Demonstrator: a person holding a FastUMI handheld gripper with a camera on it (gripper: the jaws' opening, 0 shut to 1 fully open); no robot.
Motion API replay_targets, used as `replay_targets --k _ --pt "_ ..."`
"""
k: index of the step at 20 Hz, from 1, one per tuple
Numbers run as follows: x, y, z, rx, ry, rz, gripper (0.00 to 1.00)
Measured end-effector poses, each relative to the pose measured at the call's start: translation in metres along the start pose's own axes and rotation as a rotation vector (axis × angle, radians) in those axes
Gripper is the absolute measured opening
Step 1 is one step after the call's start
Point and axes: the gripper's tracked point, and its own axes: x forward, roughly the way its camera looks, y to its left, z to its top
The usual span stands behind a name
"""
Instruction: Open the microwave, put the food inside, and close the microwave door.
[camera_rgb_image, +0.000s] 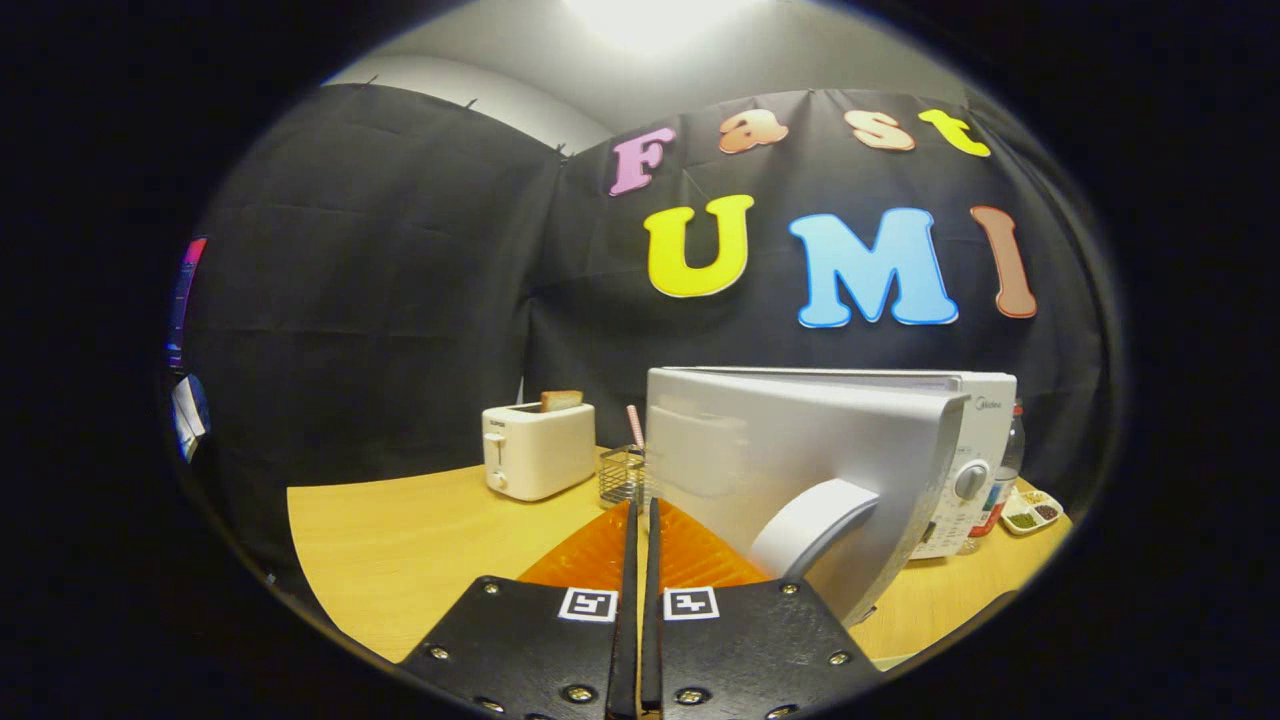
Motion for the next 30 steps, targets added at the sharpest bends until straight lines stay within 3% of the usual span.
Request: replay_targets --k 9,19,25,30 --pt "0.024 -0.095 -0.008 0.105 0.042 -0.211 0.03" --pt "0.084 -0.154 0.021 0.036 0.041 -0.359 0.02" --pt "0.104 -0.177 0.022 0.000 0.038 -0.422 0.03" --pt "0.103 -0.177 0.020 0.038 0.043 -0.402 0.04"
